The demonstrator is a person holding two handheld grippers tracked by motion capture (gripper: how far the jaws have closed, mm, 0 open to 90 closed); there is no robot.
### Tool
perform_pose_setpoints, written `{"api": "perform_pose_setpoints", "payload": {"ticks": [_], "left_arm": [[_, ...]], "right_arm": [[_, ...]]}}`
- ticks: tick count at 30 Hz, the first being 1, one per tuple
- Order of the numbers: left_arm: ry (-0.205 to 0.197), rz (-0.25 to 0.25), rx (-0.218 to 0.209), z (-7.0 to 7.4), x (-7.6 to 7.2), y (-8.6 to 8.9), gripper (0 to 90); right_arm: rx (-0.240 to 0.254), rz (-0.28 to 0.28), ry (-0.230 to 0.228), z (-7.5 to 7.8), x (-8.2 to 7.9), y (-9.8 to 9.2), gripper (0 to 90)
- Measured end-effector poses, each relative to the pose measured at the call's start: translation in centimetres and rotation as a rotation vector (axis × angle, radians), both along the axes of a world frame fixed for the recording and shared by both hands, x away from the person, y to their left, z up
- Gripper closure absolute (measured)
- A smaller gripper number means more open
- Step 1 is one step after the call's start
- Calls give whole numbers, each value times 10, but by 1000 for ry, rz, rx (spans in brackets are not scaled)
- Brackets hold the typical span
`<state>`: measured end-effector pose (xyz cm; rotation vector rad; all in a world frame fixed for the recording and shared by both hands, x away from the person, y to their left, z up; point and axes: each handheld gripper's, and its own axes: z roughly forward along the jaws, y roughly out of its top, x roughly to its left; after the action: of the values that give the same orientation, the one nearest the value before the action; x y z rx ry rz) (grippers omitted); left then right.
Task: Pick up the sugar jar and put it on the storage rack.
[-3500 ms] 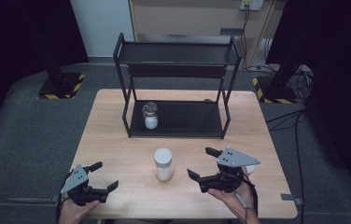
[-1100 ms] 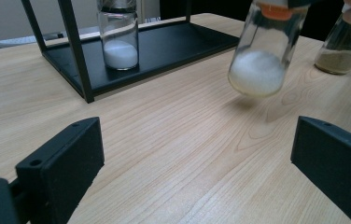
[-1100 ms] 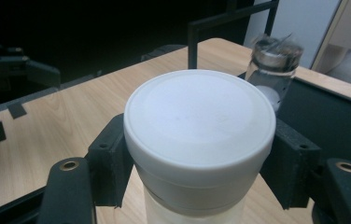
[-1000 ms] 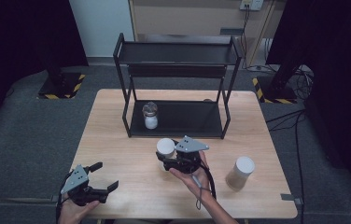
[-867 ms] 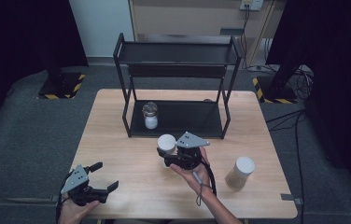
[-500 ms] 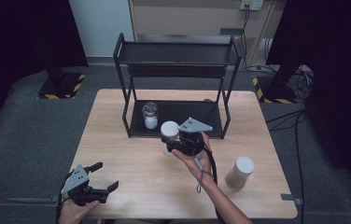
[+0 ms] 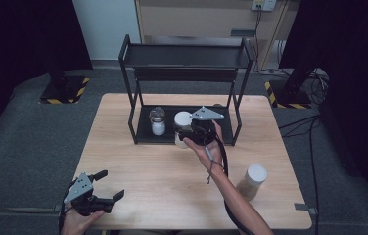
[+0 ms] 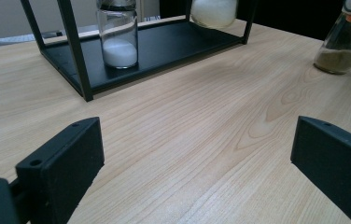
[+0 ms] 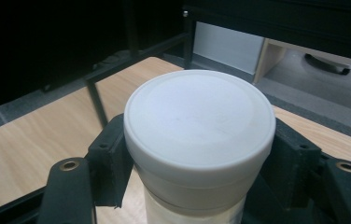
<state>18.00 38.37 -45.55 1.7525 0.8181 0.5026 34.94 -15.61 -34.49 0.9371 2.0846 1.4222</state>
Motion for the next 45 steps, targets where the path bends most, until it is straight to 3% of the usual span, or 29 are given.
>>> {"api": "perform_pose_setpoints", "payload": {"ticks": [13,20,33,45], "left_arm": [[3,-3,-1,-1,1,0,16],[2,-4,-2,-1,1,0,16],[1,-8,-1,-1,1,0,16],[1,-9,-3,-1,2,1,16]], "right_arm": [[-9,-60,7,-9,33,11,337],[-12,-89,16,-21,48,20,337],[-17,-136,25,-43,67,33,337],[-28,-144,44,-51,76,36,337]]}}
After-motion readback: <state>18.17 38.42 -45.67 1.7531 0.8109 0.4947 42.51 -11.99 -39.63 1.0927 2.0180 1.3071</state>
